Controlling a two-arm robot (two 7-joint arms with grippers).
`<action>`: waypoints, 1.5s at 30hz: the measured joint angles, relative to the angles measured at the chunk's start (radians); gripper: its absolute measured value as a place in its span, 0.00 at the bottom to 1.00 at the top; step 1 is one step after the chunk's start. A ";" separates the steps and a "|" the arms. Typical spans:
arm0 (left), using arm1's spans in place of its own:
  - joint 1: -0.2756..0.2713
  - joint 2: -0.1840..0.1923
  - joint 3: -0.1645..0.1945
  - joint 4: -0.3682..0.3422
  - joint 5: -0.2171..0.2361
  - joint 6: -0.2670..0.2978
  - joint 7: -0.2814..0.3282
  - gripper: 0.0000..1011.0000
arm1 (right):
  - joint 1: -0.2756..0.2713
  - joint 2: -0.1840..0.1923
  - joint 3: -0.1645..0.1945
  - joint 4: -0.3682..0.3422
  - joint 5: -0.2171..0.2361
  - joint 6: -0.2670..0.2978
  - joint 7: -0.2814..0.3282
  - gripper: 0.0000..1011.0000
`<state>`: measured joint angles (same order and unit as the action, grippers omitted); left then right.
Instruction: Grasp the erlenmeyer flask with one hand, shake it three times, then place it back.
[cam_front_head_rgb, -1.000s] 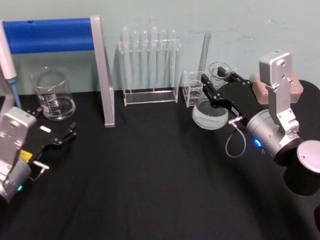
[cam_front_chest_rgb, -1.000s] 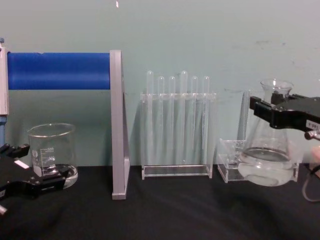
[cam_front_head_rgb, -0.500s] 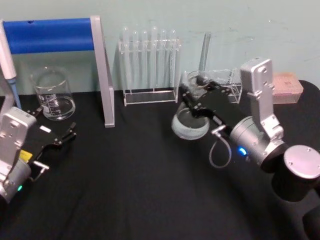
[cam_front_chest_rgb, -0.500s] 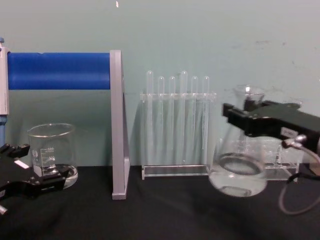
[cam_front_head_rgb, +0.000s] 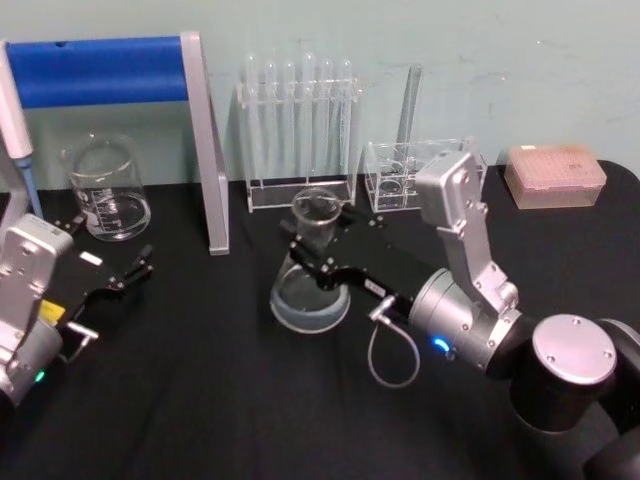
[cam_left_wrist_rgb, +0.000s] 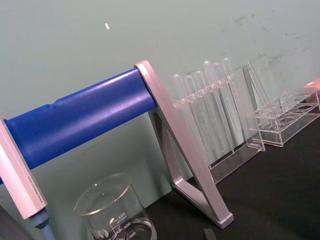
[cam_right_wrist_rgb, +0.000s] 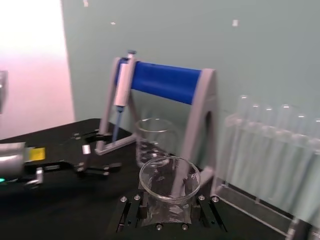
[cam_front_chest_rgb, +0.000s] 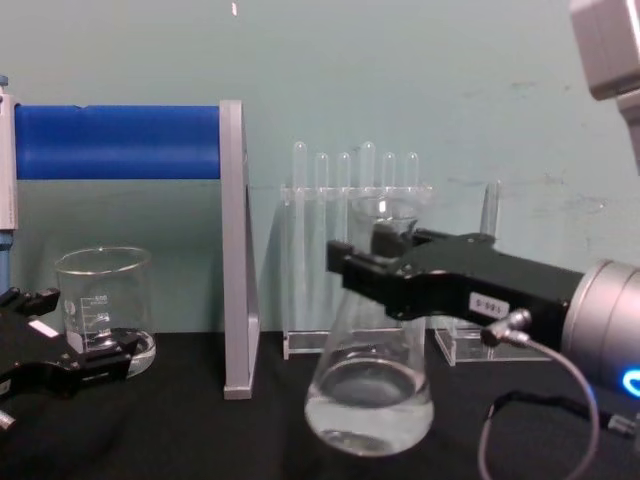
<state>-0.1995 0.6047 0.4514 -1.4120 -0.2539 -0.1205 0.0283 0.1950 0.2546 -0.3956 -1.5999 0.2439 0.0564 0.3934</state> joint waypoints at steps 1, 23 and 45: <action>0.000 0.000 0.000 0.000 0.000 0.000 0.000 0.99 | 0.000 0.003 -0.005 -0.002 0.002 0.001 0.004 0.45; 0.000 0.000 0.000 0.000 0.000 0.000 0.000 0.99 | 0.029 0.078 -0.010 0.015 0.014 -0.019 -0.007 0.45; 0.000 0.000 0.000 0.000 0.000 0.000 0.000 0.99 | 0.048 0.090 0.096 0.068 -0.038 -0.040 -0.087 0.45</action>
<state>-0.1995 0.6047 0.4514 -1.4120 -0.2539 -0.1205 0.0283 0.2435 0.3442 -0.2993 -1.5319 0.2058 0.0167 0.3060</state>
